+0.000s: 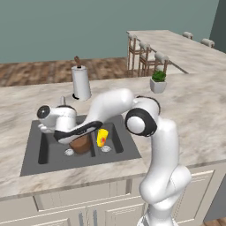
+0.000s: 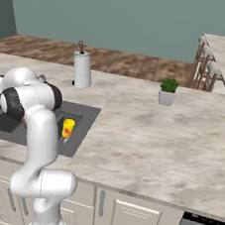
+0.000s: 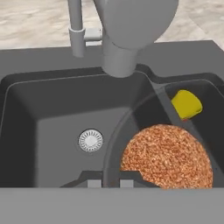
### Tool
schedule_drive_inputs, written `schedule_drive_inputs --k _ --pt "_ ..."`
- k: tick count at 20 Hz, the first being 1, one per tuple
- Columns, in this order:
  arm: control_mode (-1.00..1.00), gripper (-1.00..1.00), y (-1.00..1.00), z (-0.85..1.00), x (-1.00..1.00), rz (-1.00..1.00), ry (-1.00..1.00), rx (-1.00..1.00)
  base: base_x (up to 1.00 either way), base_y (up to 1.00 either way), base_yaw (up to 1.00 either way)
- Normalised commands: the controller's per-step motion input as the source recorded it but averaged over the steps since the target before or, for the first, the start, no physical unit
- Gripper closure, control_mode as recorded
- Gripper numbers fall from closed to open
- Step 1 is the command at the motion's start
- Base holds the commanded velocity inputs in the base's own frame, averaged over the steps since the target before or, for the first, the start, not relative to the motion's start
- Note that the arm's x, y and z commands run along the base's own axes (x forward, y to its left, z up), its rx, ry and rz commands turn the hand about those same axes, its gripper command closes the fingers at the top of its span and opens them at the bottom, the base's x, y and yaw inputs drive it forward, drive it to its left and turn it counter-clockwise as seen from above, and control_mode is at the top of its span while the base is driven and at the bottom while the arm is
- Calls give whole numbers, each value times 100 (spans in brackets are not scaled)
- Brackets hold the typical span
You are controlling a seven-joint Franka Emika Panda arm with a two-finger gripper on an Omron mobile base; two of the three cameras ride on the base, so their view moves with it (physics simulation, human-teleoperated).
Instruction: Place the jar in the left basin and the cup in the right basin of the sink.
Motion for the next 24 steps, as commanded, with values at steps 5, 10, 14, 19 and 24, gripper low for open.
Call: schedule_drive_inputs --k 5,10,14,19,24 --pt "-100 100 17 -5 2 0 -7 0 0 0 0" --pt "-100 100 22 0 0 0 -10 0 0 0 0" --pt "-100 100 18 -2 0 0 -7 0 0 0 0" --pt "-100 100 11 -16 0 0 -2 0 0 0 0" --pt "-100 100 3 -31 2 0 0 1 0 0 0"
